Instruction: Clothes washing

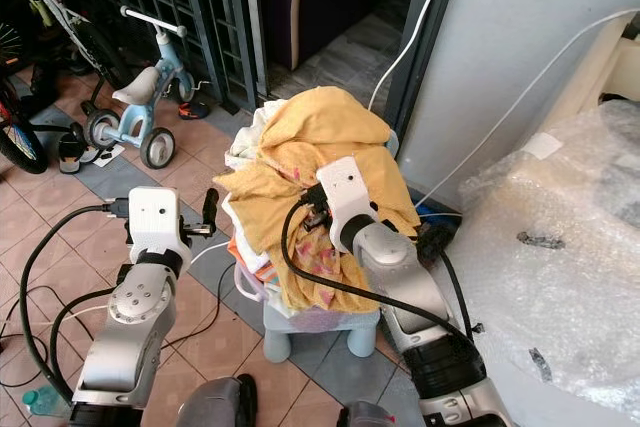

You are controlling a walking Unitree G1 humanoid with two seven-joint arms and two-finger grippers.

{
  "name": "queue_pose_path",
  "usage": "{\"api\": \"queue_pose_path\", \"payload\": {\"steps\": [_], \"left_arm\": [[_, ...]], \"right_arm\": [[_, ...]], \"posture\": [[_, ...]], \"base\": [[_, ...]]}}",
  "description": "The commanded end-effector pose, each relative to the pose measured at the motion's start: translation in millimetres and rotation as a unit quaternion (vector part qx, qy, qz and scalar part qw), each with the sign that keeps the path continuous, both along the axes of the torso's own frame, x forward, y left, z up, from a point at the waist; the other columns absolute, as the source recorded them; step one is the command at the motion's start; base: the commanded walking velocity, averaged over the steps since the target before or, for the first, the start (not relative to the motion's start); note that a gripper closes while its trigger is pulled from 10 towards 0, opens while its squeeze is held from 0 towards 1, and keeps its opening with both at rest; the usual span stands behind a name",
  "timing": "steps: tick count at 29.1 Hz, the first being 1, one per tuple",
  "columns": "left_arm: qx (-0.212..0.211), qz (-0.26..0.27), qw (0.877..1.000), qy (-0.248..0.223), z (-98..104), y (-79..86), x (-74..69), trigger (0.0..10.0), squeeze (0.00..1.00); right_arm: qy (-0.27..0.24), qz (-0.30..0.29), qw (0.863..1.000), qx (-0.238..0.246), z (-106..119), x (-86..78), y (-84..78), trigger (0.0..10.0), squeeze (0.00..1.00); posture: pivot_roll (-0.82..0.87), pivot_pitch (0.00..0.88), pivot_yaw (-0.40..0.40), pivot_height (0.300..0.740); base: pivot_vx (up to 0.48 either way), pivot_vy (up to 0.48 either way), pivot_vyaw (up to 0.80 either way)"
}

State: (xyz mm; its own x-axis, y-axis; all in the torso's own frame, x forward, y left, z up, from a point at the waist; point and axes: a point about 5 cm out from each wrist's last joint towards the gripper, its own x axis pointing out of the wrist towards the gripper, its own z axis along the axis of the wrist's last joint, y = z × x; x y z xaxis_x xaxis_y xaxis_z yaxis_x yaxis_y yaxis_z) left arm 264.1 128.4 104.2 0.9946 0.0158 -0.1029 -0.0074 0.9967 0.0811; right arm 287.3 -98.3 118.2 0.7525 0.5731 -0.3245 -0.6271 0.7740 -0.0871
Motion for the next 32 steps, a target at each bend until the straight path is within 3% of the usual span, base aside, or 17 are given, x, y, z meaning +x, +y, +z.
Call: {"api": "queue_pose_path", "payload": {"steps": [1, 5, 7, 10, 14, 18, 20, 29, 32], "left_arm": [[-0.002, -0.003, 1.0, 0.01, -2, 0.1, -2.3, 10.0, 0.0], [-0.002, -0.013, 1.0, 0.013, -3, -1.8, -2.6, 10.0, 0.0], [-0.002, -0.017, 1.0, 0.013, -3, -2.4, -3.1, 10.0, 0.0], [-0.013, -0.028, 0.999, 0.019, -3, -2.2, -4.8, 10.0, 0.0], [-0.011, -0.03, 0.999, 0.02, -3, -1.4, -5.7, 10.0, 0.0], [-0.01, -0.031, 0.999, 0.019, -2, -1.1, -5.7, 10.0, 0.0], [-0.011, -0.033, 0.999, 0.021, -2, -0.9, -6.1, 10.0, 0.0], [-0.008, -0.035, 0.999, 0.021, -2, 0.2, -4.6, 10.0, 0.0], [-0.007, -0.035, 0.999, 0.02, -2, 0.2, -3.9, 10.0, 0.0]], "right_arm": [[0.031, 0.04, 0.999, -0.007, -8, -12.9, 0.9, 10.0, 1.0], [0.01, 0.023, 0.999, -0.027, -8, -11.2, -8.9, 10.0, 1.0], [-0.028, 0.027, 0.999, -0.034, 1, -8.6, -12.0, 10.0, 1.0], [-0.072, -0.001, 0.997, 0.004, 21, -1.1, -22.4, 10.0, 1.0], [-0.089, -0.023, 0.996, -0.004, 26, 5.2, -32.6, 10.0, 1.0], [-0.089, -0.023, 0.996, 0.01, 28, 6.2, -32.8, 10.0, 1.0], [-0.08, -0.003, 0.997, 0.019, 26, 1.5, -28.5, 10.0, 0.0], [-0.043, 0.038, 0.998, 0.017, 10, -11.9, -13.6, 10.0, 0.0], [-0.032, 0.026, 0.999, 0.005, 2, -12.4, -13.3, 10.0, 0.0]], "posture": [[0.06, 0.085, 0.006, 0.74], [0.05, 0.088, 0.008, 0.74], [0.05, 0.089, 0.01, 0.74], [0.06, 0.093, 0.013, 0.74], [0.06, 0.094, 0.015, 0.74], [0.06, 0.094, 0.016, 0.74], [0.06, 0.094, 0.017, 0.74], [0.07, 0.085, 0.017, 0.74], [0.07, 0.078, 0.016, 0.74]], "base": [[0.0, 0.0, 0.0], [0.0, 0.0, 0.0], [0.0, 0.0, 0.0], [0.0, 0.0, 0.0], [0.0, 0.0, 0.0], [0.0, 0.0, 0.0], [0.0, 0.0, 0.0], [0.0, 0.0, 0.0], [0.0, 0.0, 0.0]]}}
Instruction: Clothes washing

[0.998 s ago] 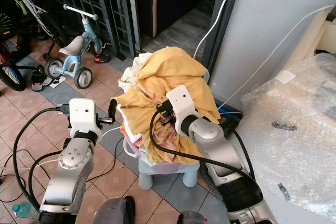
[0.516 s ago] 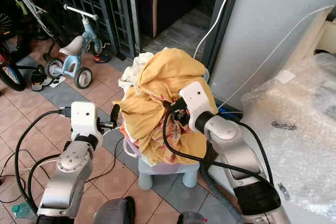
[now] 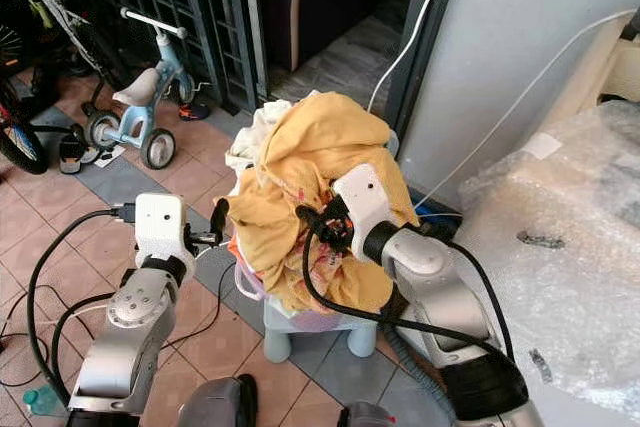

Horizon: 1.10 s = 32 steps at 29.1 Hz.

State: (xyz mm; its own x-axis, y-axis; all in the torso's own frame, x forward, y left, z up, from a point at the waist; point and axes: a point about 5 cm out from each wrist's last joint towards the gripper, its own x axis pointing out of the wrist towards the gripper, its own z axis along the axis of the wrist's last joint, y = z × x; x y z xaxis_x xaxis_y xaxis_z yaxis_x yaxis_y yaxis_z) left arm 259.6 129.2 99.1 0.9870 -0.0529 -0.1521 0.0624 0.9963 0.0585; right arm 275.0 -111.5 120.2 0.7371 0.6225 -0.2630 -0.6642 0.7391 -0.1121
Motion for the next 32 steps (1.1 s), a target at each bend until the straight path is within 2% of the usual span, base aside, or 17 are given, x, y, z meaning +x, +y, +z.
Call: {"api": "queue_pose_path", "payload": {"steps": [1, 2, 3, 4, 14, 17, 25, 32], "left_arm": [[0.003, -0.002, 1.0, -0.005, 3, -0.6, 0.9, 10.0, 0.0], [0.003, -0.002, 1.0, -0.005, 3, -0.7, 1.3, 10.0, 0.0], [0.003, -0.001, 1.0, -0.006, 3, -0.7, 1.3, 10.0, 0.0], [0.004, -0.001, 1.0, -0.007, 4, -0.7, 1.7, 10.0, 0.0], [0.003, 0.001, 1.0, -0.01, 5, -0.5, 3.0, 10.0, 0.0], [0.003, 0.002, 1.0, -0.011, 5, -0.5, 3.3, 10.0, 0.0], [0.003, 0.003, 1.0, -0.013, 5, 0.4, 2.5, 10.0, 0.0], [0.003, 0.002, 1.0, -0.011, 4, -0.9, 1.5, 10.0, 0.0]], "right_arm": [[0.006, -0.007, 1.0, -0.011, -2, 0.0, -0.2, 10.0, 0.0], [0.01, -0.017, 1.0, -0.023, -8, 0.4, -0.4, 5.3, 0.0], [0.01, -0.023, 0.999, -0.027, -9, 0.7, -0.6, 5.3, 0.0], [0.017, -0.041, 0.999, -0.031, -13, 2.1, -2.3, 0.0, 0.0], [0.027, -0.105, 0.994, -0.028, -20, 8.4, -12.8, 0.0, 0.0], [0.026, -0.134, 0.991, -0.008, -17, 12.6, -18.5, 0.0, 0.0], [-0.009, -0.155, 0.987, 0.049, -1, 19.2, -19.3, 0.0, 0.0], [0.013, -0.161, 0.984, 0.075, -4, 19.5, -16.6, 0.0, 0.0]], "posture": [[0.07, 0.077, 0.015, 0.74], [0.07, 0.076, 0.015, 0.74], [0.07, 0.076, 0.015, 0.74], [0.07, 0.073, 0.013, 0.74], [0.07, 0.067, 0.01, 0.74], [0.07, 0.068, 0.011, 0.74], [0.07, 0.068, 0.015, 0.74], [0.07, 0.063, 0.01, 0.74]], "base": [[0.0, 0.0, 0.0], [0.0, 0.0, 0.0], [0.0, 0.0, 0.0], [0.0, 0.0, 0.0], [0.0, 0.0, 0.0], [0.0, 0.0, 0.0], [0.0, 0.0, 0.0], [0.0, 0.0, 0.0]]}}
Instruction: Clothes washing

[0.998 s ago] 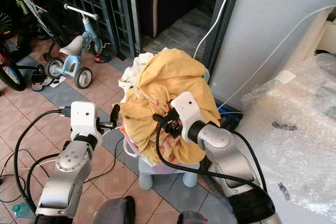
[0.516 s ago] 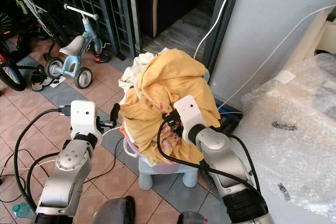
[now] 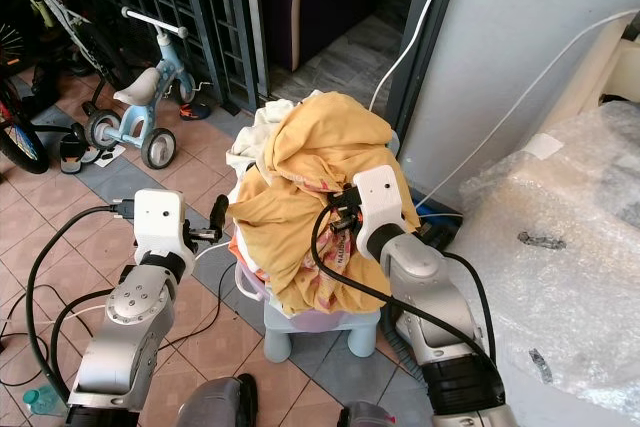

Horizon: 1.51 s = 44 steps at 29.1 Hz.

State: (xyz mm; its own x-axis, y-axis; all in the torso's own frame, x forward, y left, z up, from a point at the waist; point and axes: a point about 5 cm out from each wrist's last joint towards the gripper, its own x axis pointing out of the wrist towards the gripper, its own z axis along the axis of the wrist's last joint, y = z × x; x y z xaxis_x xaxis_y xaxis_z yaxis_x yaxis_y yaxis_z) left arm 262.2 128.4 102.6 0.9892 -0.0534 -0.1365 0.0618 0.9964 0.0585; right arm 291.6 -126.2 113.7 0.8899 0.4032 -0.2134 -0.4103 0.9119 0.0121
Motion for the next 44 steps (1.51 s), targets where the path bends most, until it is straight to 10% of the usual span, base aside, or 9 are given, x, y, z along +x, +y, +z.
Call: {"api": "queue_pose_path", "payload": {"steps": [1, 5, 8, 17, 25, 32, 33, 44], "left_arm": [[0.003, 0.003, 1.0, -0.003, 0, -0.2, -1.2, 10.0, 0.0], [0.003, 0.005, 1.0, -0.005, 0, -1.0, -0.9, 10.0, 0.0], [0.004, 0.013, 1.0, -0.011, 2, -1.8, 2.5, 10.0, 0.0], [-0.002, 0.024, 1.0, -0.02, 4, -4.9, 8.0, 10.0, 0.0], [0.011, 0.049, 0.998, -0.029, 5, -2.3, 10.5, 10.0, 0.0], [0.007, 0.043, 0.998, -0.038, 6, -2.6, 10.5, 10.0, 0.0], [0.003, 0.041, 0.998, -0.039, 7, -3.3, 10.3, 10.0, 0.0], [0.016, 0.041, 0.998, -0.043, 6, -2.7, 11.0, 10.0, 0.0]], "right_arm": [[0.0, -0.011, 1.0, 0.011, 3, 3.4, -1.6, 0.0, 0.0], [-0.071, -0.046, 0.996, 0.039, 31, 18.4, -4.6, 0.0, 0.0], [-0.216, -0.083, 0.971, 0.053, 102, 39.8, -15.1, 0.0, 0.0], [-0.356, -0.132, 0.924, 0.04, 178, 49.0, -42.4, 0.0, 0.0], [-0.353, -0.14, 0.925, 0.028, 168, 45.5, -48.2, 0.0, 0.0], [-0.282, -0.137, 0.949, 0.015, 112, 15.7, -39.2, 0.0, 0.0], [-0.266, -0.137, 0.954, 0.016, 103, 10.8, -36.4, 10.0, 0.0], [-0.185, -0.092, 0.978, 0.017, 47, -19.6, -6.9, 10.0, 0.0]], "posture": [[0.07, 0.063, 0.011, 0.74], [0.06, 0.058, 0.014, 0.74], [0.05, 0.051, 0.019, 0.74], [0.03, 0.041, 0.014, 0.74], [0.03, 0.037, 0.011, 0.74], [0.02, 0.041, 0.004, 0.74], [0.02, 0.042, 0.005, 0.74], [0.02, 0.043, 0.022, 0.74]], "base": [[0.0, 0.0, 0.0], [0.0, 0.0, 0.0], [0.0, 0.0, 0.0], [0.0, 0.0, 0.0], [0.0, 0.0, 0.0], [0.0, 0.0, 0.0], [0.0, 0.0, 0.0], [0.0, 0.0, -0.14]]}}
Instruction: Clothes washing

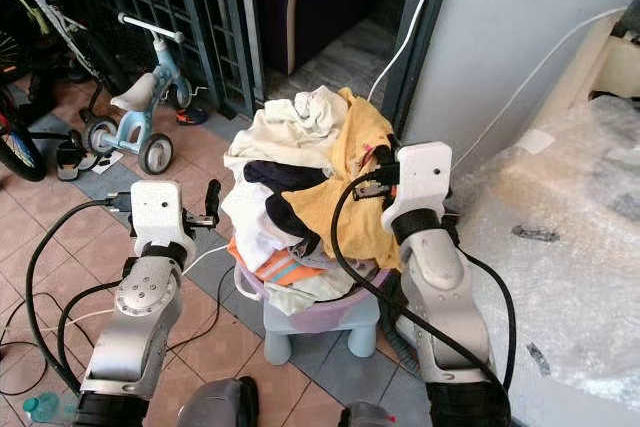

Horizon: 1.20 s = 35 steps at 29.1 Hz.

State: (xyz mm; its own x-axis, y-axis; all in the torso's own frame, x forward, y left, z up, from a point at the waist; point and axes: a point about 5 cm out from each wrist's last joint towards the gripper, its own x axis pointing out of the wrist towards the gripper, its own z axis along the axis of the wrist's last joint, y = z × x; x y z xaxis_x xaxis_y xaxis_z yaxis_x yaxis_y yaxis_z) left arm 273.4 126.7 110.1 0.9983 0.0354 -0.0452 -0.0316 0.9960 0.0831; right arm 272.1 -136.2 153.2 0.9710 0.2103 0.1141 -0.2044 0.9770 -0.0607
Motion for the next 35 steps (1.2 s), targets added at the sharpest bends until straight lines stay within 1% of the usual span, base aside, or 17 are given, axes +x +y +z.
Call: {"api": "queue_pose_path", "payload": {"steps": [1, 3, 5, 7, 10, 13, 16, 19, 23, 25, 29, 35], "left_arm": [[0.005, -0.002, 1.0, 0.003, -2, -1.1, -0.3, 10.0, 0.0], [0.005, -0.002, 1.0, 0.003, -2, -1.2, -0.5, 10.0, 0.0], [0.005, -0.001, 1.0, 0.004, -2, -0.9, -0.8, 10.0, 0.0], [0.002, 0.006, 1.0, 0.006, -4, 3.4, -1.8, 10.0, 0.0], [-0.012, 0.002, 1.0, 0.019, -8, 9.7, -6.7, 10.0, 0.0], [-0.009, 0.001, 1.0, 0.023, -10, 10.8, -8.9, 10.0, 0.0], [-0.005, 0.009, 0.999, 0.038, -16, 18.7, -12.9, 10.0, 0.0], [-0.009, -0.004, 0.999, 0.047, -19, 19.4, -15.1, 10.0, 0.0], [0.001, 0.001, 0.998, 0.055, -22, 25.7, -19.5, 10.0, 0.0], [0.005, 0.006, 0.998, 0.061, -24, 33.4, -24.7, 10.0, 0.0], [0.003, 0.007, 0.998, 0.067, -26, 34.8, -25.7, 10.0, 0.0], [0.007, 0.0, 0.998, 0.067, -25, 33.4, -25.7, 10.0, 0.0]], "right_arm": [[-0.014, 0.019, 1.0, -0.001, 6, 0.5, 5.9, 10.0, 0.0], [-0.013, 0.029, 0.999, 0.002, 4, 3.9, 10.1, 10.0, 0.0], [-0.013, 0.029, 0.999, 0.003, 3, 5.3, 10.5, 10.0, 0.0], [-0.008, 0.023, 1.0, 0.003, -2, 7.5, 9.5, 10.0, 0.0], [0.013, 0.02, 1.0, 0.006, -16, 1.7, 8.7, 10.0, 0.0], [0.02, 0.022, 1.0, 0.005, -21, -1.3, 9.4, 10.0, 0.0], [0.036, 0.02, 0.999, 0.003, -34, -8.0, 9.9, 10.0, 0.0], [0.043, 0.003, 0.999, 0.014, -39, -8.3, 5.9, 10.0, 0.0], [0.045, -0.012, 0.999, 0.009, -41, -8.4, 0.4, 10.0, 0.0], [0.049, -0.025, 0.998, 0.011, -43, -7.8, -5.7, 10.0, 0.0], [0.047, -0.026, 0.999, 0.006, -43, -6.3, -6.6, 10.0, 0.0], [0.046, -0.025, 0.999, 0.009, -43, -5.0, -3.4, 10.0, 0.0]], "posture": [[0.02, 0.045, 0.021, 0.74], [0.03, 0.048, 0.02, 0.74], [0.03, 0.048, 0.02, 0.74], [0.04, 0.047, 0.016, 0.74], [0.05, 0.048, 0.017, 0.74], [0.05, 0.048, 0.018, 0.74], [0.05, 0.046, 0.027, 0.74], [0.05, 0.043, 0.029, 0.74], [0.05, 0.042, 0.034, 0.74], [0.05, 0.043, 0.035, 0.74], [0.05, 0.046, 0.034, 0.74], [0.05, 0.049, 0.036, 0.74]], "base": [[0.0, 0.0, 0.0], [0.0, 0.0, 0.0], [0.0, 0.0, 0.0], [0.0, 0.0, 0.0], [0.0, 0.0, 0.0], [0.0, 0.0, 0.0], [0.0, 0.0, 0.0], [0.0, 0.0, 0.0], [0.0, 0.0, 0.0], [0.0, 0.0, 0.0], [0.0, 0.0, 0.0], [0.0, 0.0, 0.0]]}}
